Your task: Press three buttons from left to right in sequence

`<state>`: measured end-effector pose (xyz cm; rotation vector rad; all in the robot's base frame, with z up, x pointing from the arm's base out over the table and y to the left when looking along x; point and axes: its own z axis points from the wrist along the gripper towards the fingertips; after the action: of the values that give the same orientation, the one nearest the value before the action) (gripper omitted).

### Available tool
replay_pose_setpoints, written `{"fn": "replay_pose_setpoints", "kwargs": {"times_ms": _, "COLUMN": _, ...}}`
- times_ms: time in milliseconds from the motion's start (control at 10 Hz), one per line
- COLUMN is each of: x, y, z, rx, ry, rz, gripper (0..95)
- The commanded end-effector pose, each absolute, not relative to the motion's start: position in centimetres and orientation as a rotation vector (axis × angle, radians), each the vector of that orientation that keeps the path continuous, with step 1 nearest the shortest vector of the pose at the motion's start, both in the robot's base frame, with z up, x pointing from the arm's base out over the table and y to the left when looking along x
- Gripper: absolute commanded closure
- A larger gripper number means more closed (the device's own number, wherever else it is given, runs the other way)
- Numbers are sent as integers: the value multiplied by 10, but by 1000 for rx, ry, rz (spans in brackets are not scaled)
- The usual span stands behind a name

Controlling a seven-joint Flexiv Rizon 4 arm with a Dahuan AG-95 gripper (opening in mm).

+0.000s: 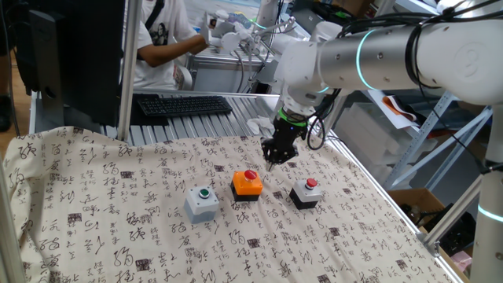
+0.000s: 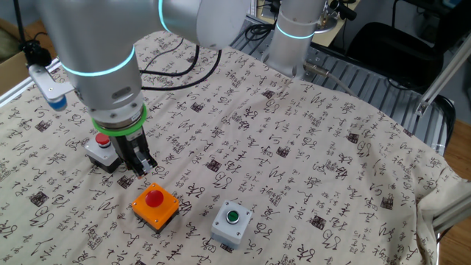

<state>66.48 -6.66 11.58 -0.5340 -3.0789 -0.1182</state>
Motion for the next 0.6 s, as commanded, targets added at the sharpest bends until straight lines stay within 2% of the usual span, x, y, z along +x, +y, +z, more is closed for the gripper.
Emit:
{"fn": "replay_pose_setpoints", "kwargs": {"times_ms": 100, "x": 667, "y": -58, "z": 114, "rx": -538, "ry": -3075, "rz": -110, "gripper": 950}}
{"fn": "replay_pose_setpoints", "kwargs": {"times_ms": 600, "x": 677, "y": -42, "z": 110, "rx": -557, "ry": -3076, "rz": -85, "gripper": 950}}
